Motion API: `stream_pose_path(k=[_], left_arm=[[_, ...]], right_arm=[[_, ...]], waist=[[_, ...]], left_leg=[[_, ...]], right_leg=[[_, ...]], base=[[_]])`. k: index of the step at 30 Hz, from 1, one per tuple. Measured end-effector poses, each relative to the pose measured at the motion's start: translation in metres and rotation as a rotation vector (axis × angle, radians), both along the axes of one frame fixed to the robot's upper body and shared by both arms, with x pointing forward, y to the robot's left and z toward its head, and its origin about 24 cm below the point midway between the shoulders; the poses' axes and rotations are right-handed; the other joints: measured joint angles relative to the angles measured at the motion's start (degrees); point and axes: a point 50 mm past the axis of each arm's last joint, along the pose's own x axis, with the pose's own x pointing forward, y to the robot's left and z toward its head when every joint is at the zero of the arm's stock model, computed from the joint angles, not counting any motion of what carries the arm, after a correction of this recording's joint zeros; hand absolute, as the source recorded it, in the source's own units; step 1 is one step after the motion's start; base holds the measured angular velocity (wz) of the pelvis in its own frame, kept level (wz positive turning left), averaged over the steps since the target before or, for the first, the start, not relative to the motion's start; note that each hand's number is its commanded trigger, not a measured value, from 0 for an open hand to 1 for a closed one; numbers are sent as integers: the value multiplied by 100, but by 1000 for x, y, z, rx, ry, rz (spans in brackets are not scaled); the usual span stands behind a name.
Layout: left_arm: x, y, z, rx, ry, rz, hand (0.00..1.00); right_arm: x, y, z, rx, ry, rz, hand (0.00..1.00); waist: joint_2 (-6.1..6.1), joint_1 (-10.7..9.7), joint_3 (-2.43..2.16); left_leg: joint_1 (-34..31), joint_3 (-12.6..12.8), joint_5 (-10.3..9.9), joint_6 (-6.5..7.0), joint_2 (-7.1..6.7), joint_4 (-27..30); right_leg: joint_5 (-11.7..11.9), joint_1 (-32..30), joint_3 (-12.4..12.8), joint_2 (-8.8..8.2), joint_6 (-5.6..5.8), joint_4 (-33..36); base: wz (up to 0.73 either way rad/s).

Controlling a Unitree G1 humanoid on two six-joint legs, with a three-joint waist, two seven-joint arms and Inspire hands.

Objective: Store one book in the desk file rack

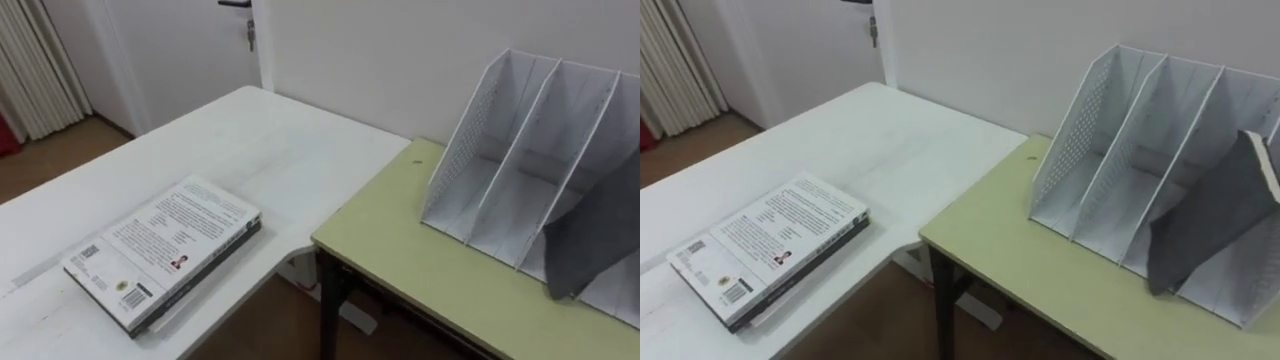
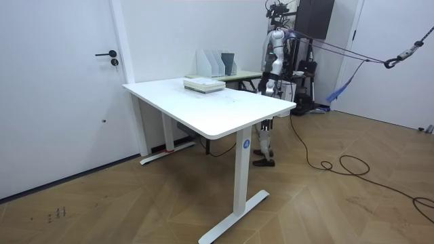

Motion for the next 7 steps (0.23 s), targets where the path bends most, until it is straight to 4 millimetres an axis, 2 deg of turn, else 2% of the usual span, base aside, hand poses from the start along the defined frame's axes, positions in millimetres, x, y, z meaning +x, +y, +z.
stream_pose_path(k=[3, 7], left_arm=[[0, 0, 0, 13, -4, -1, 0], [6, -1, -1, 12, -18, -8, 0]], right_arm=[[-12, -1, -1, -24, 47, -6, 0], [-35, 3, -2, -48, 175, 96, 0]], waist=[[-30, -20, 13], [-39, -82, 17]], left_leg=[[89, 89, 0, 0, 3, -10], [138, 126, -22, -5, 8, -54]], right_leg=[[-6, 54, 94, 1, 5, 3], [-34, 71, 184, 14, 15, 28]], base=[[-15], [-9]])
